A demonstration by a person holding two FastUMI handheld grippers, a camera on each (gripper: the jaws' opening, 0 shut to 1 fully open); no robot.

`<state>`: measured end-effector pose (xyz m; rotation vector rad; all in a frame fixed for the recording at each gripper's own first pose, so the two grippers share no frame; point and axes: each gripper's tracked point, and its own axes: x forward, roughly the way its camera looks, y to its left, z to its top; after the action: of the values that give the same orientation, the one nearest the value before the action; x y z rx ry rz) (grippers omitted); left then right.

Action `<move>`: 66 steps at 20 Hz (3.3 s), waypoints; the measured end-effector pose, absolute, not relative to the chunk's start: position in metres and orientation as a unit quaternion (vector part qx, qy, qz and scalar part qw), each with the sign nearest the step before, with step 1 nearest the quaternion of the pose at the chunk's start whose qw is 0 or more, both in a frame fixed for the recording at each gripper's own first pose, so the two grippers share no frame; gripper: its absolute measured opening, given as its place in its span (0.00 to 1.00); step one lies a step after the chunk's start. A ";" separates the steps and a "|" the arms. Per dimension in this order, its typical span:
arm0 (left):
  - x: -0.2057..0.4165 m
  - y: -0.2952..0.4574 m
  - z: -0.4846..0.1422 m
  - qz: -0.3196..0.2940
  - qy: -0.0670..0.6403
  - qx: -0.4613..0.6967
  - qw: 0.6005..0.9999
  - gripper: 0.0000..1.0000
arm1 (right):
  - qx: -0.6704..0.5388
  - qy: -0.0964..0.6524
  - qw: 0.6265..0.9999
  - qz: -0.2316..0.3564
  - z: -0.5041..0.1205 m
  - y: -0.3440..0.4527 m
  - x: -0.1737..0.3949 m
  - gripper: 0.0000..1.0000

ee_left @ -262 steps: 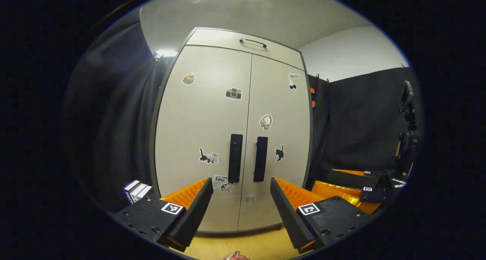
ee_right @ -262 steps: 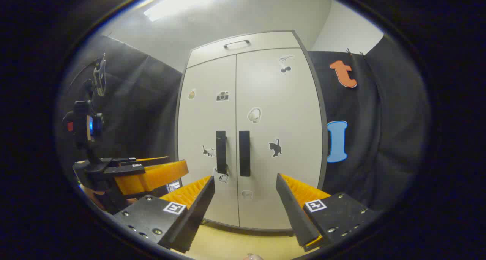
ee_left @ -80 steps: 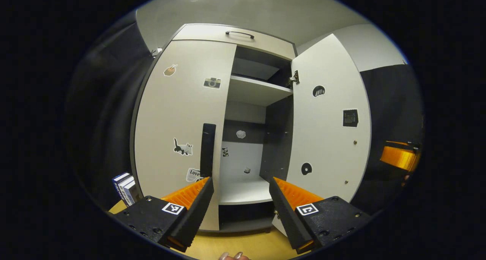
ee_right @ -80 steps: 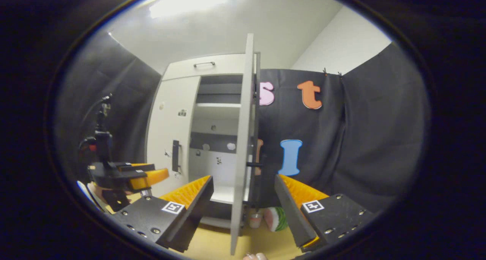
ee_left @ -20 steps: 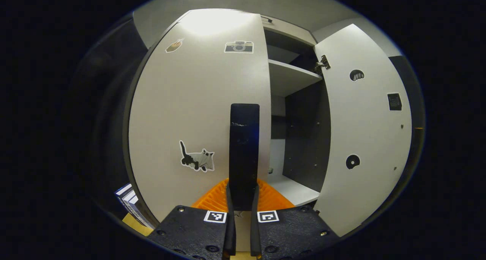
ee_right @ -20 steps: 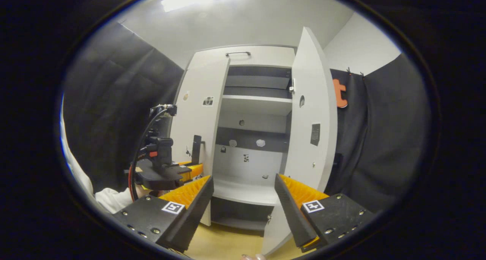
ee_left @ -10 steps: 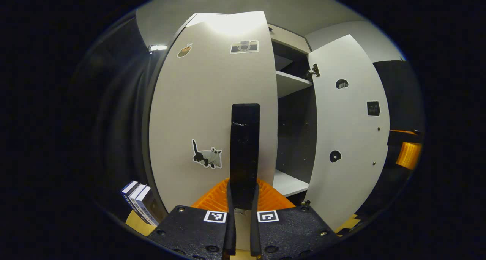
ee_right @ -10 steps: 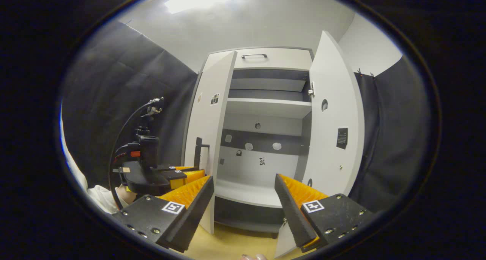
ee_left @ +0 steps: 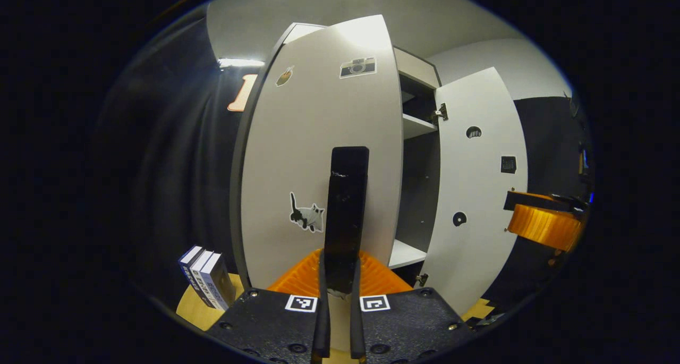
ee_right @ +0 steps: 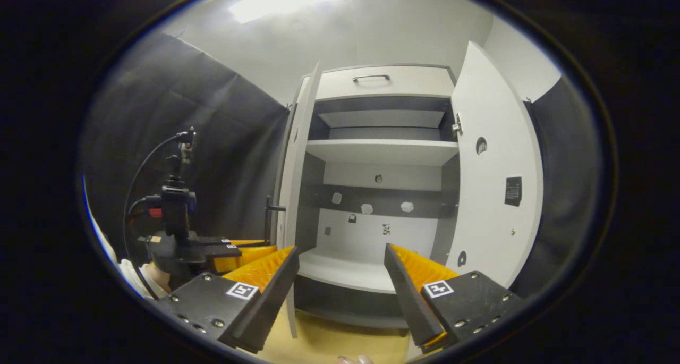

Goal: Open the right door of the double-door shoe cabinet with the right hand, and open the left door with the left hand.

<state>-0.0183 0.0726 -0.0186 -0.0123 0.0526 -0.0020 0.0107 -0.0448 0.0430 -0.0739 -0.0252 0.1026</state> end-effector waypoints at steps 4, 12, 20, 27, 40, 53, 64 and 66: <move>-0.038 0.089 -0.014 0.005 0.022 -0.043 0.999 0.15 | -0.035 -0.010 0.997 0.067 0.030 -0.032 0.032 0.96; -0.070 0.123 -0.007 0.038 0.019 -0.043 0.998 0.14 | -0.038 -0.008 0.995 0.093 0.029 0.005 0.033 0.96; -0.099 0.180 0.002 0.095 -0.003 -0.040 0.995 0.06 | -0.041 -0.019 0.991 0.125 0.033 0.037 0.041 0.96; -0.104 0.201 0.003 0.110 -0.001 -0.018 0.994 0.04 | -0.042 -0.023 0.992 0.120 0.034 0.039 0.045 0.96; -0.102 0.198 0.001 0.122 0.006 0.001 0.993 0.05 | -0.041 -0.019 0.993 0.106 0.033 0.022 0.044 0.97; -0.166 0.177 -0.003 0.237 0.014 0.032 0.971 0.96 | -0.041 -0.005 0.991 0.130 0.031 -0.023 0.021 0.96; -0.122 0.041 0.018 0.148 -0.001 0.085 0.985 0.94 | -0.038 0.000 0.993 0.109 0.034 -0.095 -0.023 0.97; -0.102 0.015 0.017 0.117 -0.005 0.073 0.990 0.94 | -0.035 0.004 0.995 0.095 0.032 -0.109 -0.028 0.97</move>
<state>-0.1023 0.0149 0.0167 0.1466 -0.0099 0.2348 -0.0278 -0.1085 0.0323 -0.0696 0.0086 0.1904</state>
